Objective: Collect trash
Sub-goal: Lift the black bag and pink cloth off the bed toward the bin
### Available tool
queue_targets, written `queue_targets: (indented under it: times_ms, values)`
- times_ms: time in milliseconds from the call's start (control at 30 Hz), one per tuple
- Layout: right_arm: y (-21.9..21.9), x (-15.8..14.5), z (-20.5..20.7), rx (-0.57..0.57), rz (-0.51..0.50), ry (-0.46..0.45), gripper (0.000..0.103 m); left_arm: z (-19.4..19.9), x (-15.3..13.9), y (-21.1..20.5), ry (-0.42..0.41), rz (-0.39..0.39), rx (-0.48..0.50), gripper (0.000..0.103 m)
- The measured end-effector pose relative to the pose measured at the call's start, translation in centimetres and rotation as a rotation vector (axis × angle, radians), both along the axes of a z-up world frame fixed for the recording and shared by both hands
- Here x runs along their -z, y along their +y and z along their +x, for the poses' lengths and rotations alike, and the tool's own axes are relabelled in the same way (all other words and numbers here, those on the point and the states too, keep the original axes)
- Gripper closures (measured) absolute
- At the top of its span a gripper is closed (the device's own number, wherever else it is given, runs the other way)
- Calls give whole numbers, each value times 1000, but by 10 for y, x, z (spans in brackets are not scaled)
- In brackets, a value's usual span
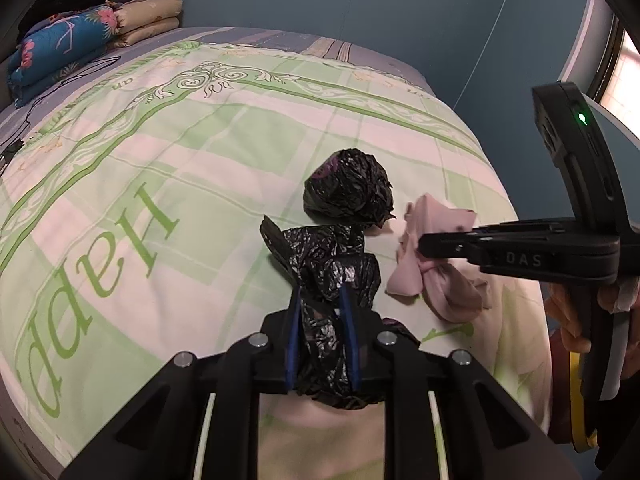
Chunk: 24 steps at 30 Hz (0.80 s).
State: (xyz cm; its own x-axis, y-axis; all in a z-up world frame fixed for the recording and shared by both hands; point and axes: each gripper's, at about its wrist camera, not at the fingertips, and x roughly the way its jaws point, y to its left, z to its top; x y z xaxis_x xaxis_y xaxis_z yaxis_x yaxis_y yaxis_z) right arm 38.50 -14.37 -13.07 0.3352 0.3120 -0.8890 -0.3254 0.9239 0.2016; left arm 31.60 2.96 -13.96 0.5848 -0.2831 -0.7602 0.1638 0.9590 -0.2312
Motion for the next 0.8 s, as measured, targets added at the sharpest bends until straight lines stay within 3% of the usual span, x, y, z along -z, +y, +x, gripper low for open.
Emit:
queue_targets:
  times_ms: [800]
  values:
    - [-90,-68,-85,124,157,-123,92,-63,-64,33,-149,-25,-82,86]
